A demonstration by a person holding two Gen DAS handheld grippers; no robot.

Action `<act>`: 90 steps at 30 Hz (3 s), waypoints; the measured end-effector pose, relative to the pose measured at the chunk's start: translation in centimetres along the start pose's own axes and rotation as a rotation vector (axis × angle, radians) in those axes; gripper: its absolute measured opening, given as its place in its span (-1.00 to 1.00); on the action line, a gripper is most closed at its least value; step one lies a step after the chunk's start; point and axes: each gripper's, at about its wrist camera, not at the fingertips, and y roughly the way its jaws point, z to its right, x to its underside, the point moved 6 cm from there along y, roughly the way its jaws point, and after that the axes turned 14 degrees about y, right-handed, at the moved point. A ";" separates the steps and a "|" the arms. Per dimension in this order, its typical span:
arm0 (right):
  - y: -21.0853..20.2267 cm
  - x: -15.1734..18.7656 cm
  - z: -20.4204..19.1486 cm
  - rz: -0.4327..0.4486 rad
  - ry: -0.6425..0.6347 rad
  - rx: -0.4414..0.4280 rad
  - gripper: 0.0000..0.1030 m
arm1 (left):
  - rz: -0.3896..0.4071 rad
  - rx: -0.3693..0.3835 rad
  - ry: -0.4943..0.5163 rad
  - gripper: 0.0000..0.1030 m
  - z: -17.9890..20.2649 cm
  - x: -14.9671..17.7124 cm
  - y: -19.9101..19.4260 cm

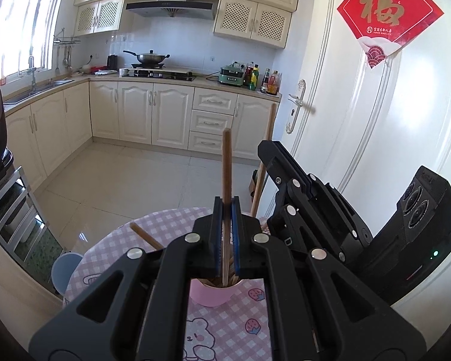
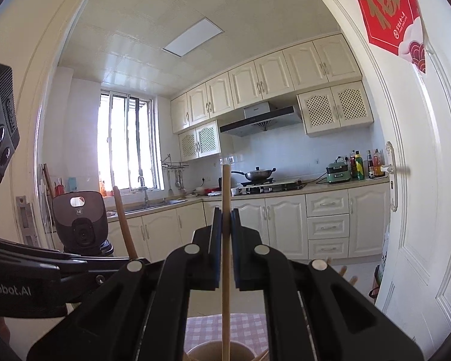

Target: Organize utensils

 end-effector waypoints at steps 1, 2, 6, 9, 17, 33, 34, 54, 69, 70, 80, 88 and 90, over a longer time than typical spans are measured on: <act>-0.2 0.2 0.1 -0.006 0.000 0.001 -0.91 | -0.005 0.001 -0.001 -0.89 0.0 0.2 0.1; -0.3 0.4 0.1 -0.013 -0.003 0.001 -0.91 | -0.008 0.001 -0.004 -0.88 0.0 0.5 0.1; -1.1 0.9 0.2 -0.035 0.003 0.001 -0.91 | -0.025 0.002 -0.015 -0.88 -0.1 1.6 0.3; -1.7 1.3 0.3 -0.051 0.003 0.008 -0.91 | -0.039 0.005 -0.029 -0.88 -0.3 2.3 0.4; -3.6 2.6 0.8 -0.100 -0.009 0.013 -0.91 | -0.064 -0.002 -0.032 -0.87 -0.4 4.5 0.2; -4.9 4.1 0.7 -0.170 -0.004 0.028 -0.88 | -0.099 -0.012 -0.034 -0.85 0.2 5.5 0.1; -4.8 4.1 0.7 -0.175 -0.004 0.031 -0.88 | -0.106 -0.011 -0.035 -0.77 0.2 5.6 0.2; -5.9 4.8 1.0 -0.253 0.066 0.078 -0.87 | -0.077 -0.106 -0.030 0.32 -0.9 6.8 -2.2; -9.2 5.7 -0.6 -0.307 0.080 0.143 0.06 | -0.046 -0.244 -0.018 0.62 -2.0 9.5 -6.3; -9.5 5.7 -0.8 -0.308 0.075 0.147 0.11 | -0.043 -0.253 -0.019 0.66 -2.0 9.7 -6.6; -12.7 5.5 -3.6 -0.293 -0.009 0.185 0.78 | 0.020 -0.352 -0.027 0.77 -2.6 11.4 -11.6; -15.6 5.1 -5.6 -0.271 -0.038 0.192 0.85 | 0.102 -0.358 -0.068 0.78 -2.5 12.0 -15.4; -16.2 5.0 -6.2 -0.261 -0.051 0.190 0.85 | 0.118 -0.343 -0.070 0.78 -2.2 12.1 -16.1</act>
